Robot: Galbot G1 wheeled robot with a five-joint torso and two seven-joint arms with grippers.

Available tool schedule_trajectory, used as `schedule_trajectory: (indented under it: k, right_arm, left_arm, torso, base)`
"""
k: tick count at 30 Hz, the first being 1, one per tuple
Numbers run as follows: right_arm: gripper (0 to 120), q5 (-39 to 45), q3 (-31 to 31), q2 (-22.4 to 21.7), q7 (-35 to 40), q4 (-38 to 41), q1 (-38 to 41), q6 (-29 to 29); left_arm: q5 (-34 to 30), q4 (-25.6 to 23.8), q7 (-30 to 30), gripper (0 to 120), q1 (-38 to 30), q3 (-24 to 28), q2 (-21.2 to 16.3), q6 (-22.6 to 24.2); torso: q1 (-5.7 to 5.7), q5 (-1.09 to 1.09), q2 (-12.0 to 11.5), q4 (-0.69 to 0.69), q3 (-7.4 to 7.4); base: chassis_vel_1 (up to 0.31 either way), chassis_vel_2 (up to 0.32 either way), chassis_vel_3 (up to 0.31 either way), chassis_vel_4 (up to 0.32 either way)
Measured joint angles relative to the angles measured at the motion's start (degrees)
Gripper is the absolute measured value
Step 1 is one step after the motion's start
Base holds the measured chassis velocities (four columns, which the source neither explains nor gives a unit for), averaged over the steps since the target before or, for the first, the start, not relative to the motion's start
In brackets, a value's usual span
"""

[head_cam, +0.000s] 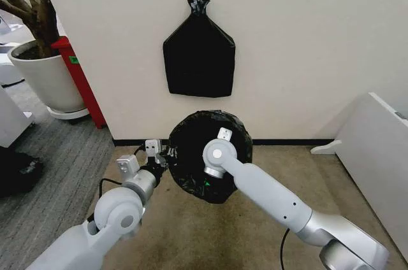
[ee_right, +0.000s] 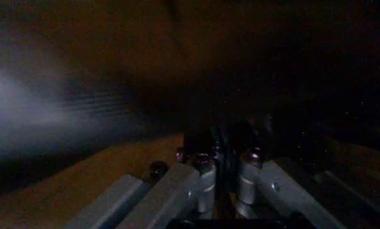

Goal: Place the garbage bag over the trash bin.

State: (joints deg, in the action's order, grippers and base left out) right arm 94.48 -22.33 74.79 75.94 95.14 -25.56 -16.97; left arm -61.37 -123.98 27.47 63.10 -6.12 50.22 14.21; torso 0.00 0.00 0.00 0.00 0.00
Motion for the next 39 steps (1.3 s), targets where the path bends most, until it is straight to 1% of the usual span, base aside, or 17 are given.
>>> schedule_trajectory:
  k: [3, 8, 10, 15, 20, 21, 24, 27, 29, 30, 32, 33, 35, 36, 37, 38, 39]
  right_arm:
    - [0, 0.67, -0.71, -0.16, 0.32, 0.52, -0.11, 0.16]
    - [0, -1.25, -0.56, 0.35, -0.55, -2.92, -1.72, -0.55]
    - [0, -2.11, -0.98, 0.37, -0.63, -3.02, -2.00, -0.50]
    - [0, -0.11, -2.18, -0.39, 0.70, 0.99, -0.55, 0.73]
    - [0, 3.89, -4.37, -3.89, 1.66, 9.51, 2.75, 2.36]
    - [0, 3.89, -4.37, -3.89, 1.66, 9.51, 2.75, 2.36]
    - [0, 4.23, -5.49, -5.68, 1.95, 14.49, 3.81, 2.72]
    - [0, 2.78, -5.28, -8.84, -1.81, 20.60, 3.77, 2.59]
    - [0, 2.18, -5.20, -9.74, -3.28, 21.66, 3.75, 2.45]
    - [0, 0.99, -5.02, -11.61, -6.56, 23.65, 3.72, 2.08]
    - [0, 0.63, -3.99, -14.06, -10.67, 26.43, 3.73, 1.70]
    - [1, 2.18, -1.96, -16.24, -13.96, 29.03, 3.73, 1.47]
    - [4, 5.33, 1.48, -19.02, -17.71, 32.63, 3.69, 1.36]
    - [6, 6.36, 2.82, -19.79, -18.85, 33.82, 3.60, 1.36]
    - [6, 6.36, 2.82, -19.79, -18.85, 33.82, 3.60, 1.36]
    - [10, 8.44, 5.80, -21.75, -21.27, 36.09, 3.43, 1.46]
    - [14, 9.04, 7.13, -23.07, -22.56, 37.00, 3.40, 1.77]
  left_arm:
    - [0.00, 0.02, 0.00, 0, -0.01, -0.02, 0.08, -0.01]
    - [-0.68, -0.30, 0.37, 0, -0.33, -0.05, 0.14, 0.00]
    - [-0.87, -0.32, 0.55, 0, -0.34, -0.08, 0.07, -0.01]
    - [-0.94, 0.16, 0.54, 0, -0.42, -0.26, -0.20, -0.01]
    - [-1.46, 2.13, 0.72, 0, -1.47, -0.32, 0.11, 0.01]
    - [-1.46, 2.13, 0.72, 0, -1.47, -0.32, 0.11, 0.01]
    - [-4.03, 3.34, 2.14, 0, -2.27, -0.30, 0.33, 0.30]
    - [-7.96, 4.56, 3.44, 0, -3.27, -0.62, 0.56, 0.85]
    - [-8.72, 4.88, 3.56, 0, -3.44, -0.70, 0.61, 1.03]
    - [-10.32, 5.65, 3.86, 0, -3.78, -0.86, 0.72, 1.53]
    - [-12.04, 6.42, 4.78, 0, -4.22, -0.87, 1.05, 1.73]
    - [-13.76, 7.02, 5.86, 0, -4.71, -0.95, 1.37, 1.80]
    - [-16.19, 7.61, 7.34, 0, -5.34, -1.09, 1.68, 1.84]
    - [-16.97, 7.77, 7.77, 0, -5.51, -1.11, 1.72, 1.88]
    - [-16.97, 7.77, 7.77, 0, -5.51, -1.11, 1.72, 1.88]
    - [-18.40, 8.00, 8.47, 0, -5.80, -1.19, 1.76, 1.97]
    - [-19.11, 8.12, 8.80, 0, -5.94, -1.25, 1.80, 1.99]
  torso:
    - [0.00, 0.00, 0.00, 0.00, 0.00]
    - [0.00, 0.00, 0.00, -0.01, 0.00]
    - [0.00, 0.01, 0.00, -0.01, 0.00]
    - [0.00, 0.00, 0.00, 0.01, 0.00]
    - [0.00, 0.00, 0.00, -0.01, 0.00]
    - [0.00, 0.00, 0.00, -0.01, 0.00]
    - [0.00, 0.00, 0.00, 0.01, 0.00]
    - [0.00, 0.02, 0.00, 0.01, 0.00]
    - [0.00, 0.00, 0.00, 0.00, 0.00]
    - [0.00, 0.01, 0.00, -0.01, 0.00]
    - [0.00, 0.01, 0.00, -0.01, 0.00]
    - [0.00, 0.00, 0.00, 0.00, 0.00]
    - [0.00, 0.02, 0.00, -0.01, 0.00]
    - [0.00, 0.01, 0.00, -0.01, 0.00]
    - [0.00, 0.01, 0.00, -0.01, 0.00]
    - [0.00, 0.01, 0.00, -0.02, 0.00]
    - [0.00, 0.03, 0.00, -0.01, 0.00]
  base:
    - [0.000, 0.000, 0.000, 0.000]
    - [0.000, 0.000, 0.000, 0.000]
    - [0.000, 0.000, 0.000, 0.000]
    - [0.000, 0.000, 0.000, 0.000]
    - [0.000, 0.000, 0.000, 0.000]
    - [0.000, 0.000, 0.000, 0.000]
    - [0.000, 0.000, 0.000, 0.000]
    - [0.000, 0.000, 0.000, 0.000]
    - [0.000, 0.000, 0.000, 0.000]
    - [0.000, 0.000, 0.000, 0.000]
    - [0.000, 0.000, 0.000, 0.000]
    - [0.000, 0.000, 0.000, 0.000]
    - [0.000, 0.000, 0.000, 0.000]
    - [0.000, 0.000, 0.000, 0.000]
    - [0.000, 0.000, 0.000, 0.000]
    - [0.000, 0.000, 0.000, 0.000]
    - [0.000, 0.000, 0.000, 0.000]
